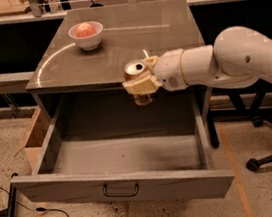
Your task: Pick orange can from top drawer and place on counter
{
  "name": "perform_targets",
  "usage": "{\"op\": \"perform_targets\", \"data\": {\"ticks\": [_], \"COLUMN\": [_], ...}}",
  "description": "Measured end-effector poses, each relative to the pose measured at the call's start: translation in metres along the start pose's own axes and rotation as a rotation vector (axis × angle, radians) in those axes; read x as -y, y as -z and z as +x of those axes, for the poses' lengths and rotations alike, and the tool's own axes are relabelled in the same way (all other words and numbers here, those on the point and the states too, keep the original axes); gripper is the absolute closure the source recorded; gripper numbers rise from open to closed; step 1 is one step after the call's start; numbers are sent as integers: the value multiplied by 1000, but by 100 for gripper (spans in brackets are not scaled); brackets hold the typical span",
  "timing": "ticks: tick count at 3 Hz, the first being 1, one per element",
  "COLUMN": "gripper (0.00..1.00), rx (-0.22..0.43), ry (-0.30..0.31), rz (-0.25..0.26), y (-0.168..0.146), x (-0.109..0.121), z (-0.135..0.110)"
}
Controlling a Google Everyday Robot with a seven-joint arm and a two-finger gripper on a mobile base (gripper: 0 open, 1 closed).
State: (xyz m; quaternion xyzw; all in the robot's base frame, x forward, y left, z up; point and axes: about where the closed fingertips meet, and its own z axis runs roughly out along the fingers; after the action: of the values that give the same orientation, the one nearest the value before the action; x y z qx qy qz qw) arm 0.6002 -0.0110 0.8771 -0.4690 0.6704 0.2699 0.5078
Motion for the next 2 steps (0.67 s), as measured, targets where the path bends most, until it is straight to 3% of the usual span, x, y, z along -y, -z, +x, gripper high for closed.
{"op": "perform_targets", "data": {"ticks": [1, 2], "gripper": [100, 100], "rx": [-5, 8], "ry": [-2, -28], "rz": [67, 148], "y": [14, 18], "x": [18, 40], "z": [-33, -42]}}
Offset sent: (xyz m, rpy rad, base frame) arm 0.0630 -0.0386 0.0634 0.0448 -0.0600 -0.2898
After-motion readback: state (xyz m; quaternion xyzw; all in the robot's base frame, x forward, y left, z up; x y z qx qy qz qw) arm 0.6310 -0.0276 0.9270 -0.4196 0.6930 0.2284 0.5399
